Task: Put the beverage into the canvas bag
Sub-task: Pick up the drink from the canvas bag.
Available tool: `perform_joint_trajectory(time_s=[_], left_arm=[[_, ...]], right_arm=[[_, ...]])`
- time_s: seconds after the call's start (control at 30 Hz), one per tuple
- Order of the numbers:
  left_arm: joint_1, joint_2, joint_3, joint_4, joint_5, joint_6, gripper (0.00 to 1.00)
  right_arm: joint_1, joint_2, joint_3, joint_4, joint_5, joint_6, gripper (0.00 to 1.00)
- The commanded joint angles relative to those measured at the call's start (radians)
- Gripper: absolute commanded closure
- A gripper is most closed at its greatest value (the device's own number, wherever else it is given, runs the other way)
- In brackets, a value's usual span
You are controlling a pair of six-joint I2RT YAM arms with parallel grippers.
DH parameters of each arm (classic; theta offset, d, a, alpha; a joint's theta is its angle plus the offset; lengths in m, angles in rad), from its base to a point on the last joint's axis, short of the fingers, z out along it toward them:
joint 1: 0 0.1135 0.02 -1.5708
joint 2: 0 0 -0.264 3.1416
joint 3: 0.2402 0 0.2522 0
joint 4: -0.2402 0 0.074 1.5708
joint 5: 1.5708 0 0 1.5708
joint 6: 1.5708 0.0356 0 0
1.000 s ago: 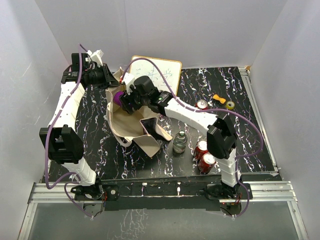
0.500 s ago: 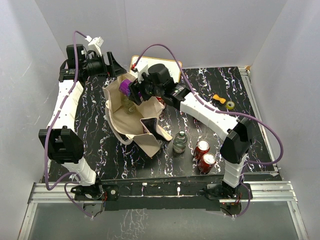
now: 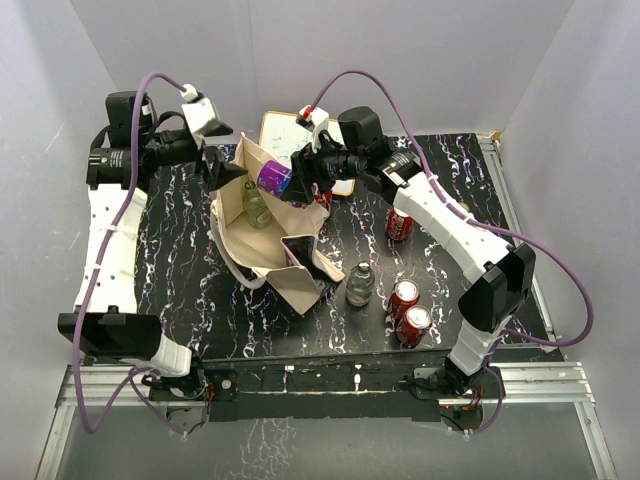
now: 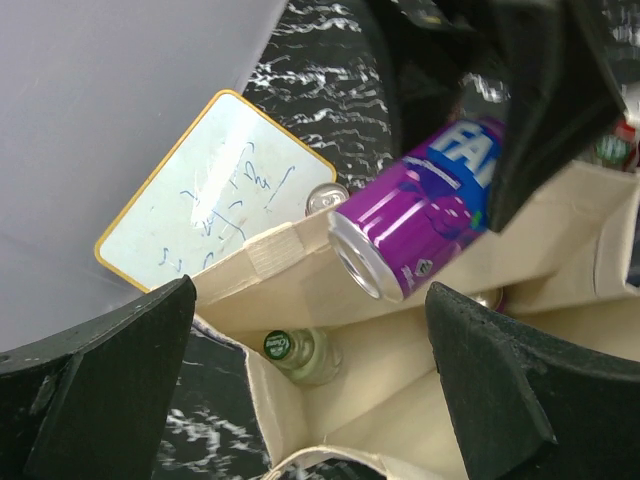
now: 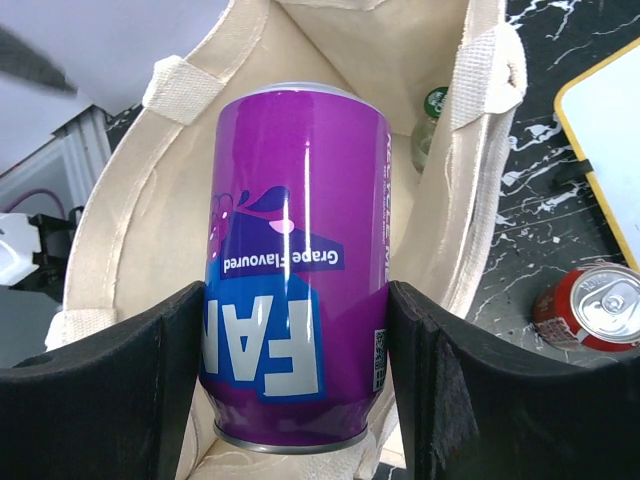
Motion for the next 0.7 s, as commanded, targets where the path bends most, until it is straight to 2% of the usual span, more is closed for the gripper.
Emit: perform_joint_trajectory(time_s=[0.0, 0.07, 0.4, 0.57, 0.67], left_arm=[[-0.104, 0.006, 0.079, -0.356, -0.016, 0.432, 0.03], [-0.159, 0.017, 0.094, -0.399, -0.070, 0.517, 0.03], [-0.245, 0.085, 0.158, -0.500, -0.150, 0.664, 0.03], [-0.292, 0.075, 0.100, -0.436, -0.211, 0.703, 0.03], [-0.315, 0.088, 0.098, -0.418, -0.228, 0.690, 0.07]], right_arm=[[-0.010, -0.084, 0.076, 0.093, -0.134, 0.004, 0.92], [-0.011, -0.076, 0.086, 0.093, -0.158, 0.002, 0.92], [-0.011, -0.049, 0.123, 0.097, -0.225, 0.031, 0.92], [-0.011, -0.034, 0.132, 0.099, -0.252, 0.046, 0.92], [-0.012, -0.029, 0.137, 0.097, -0.258, 0.050, 0.92]])
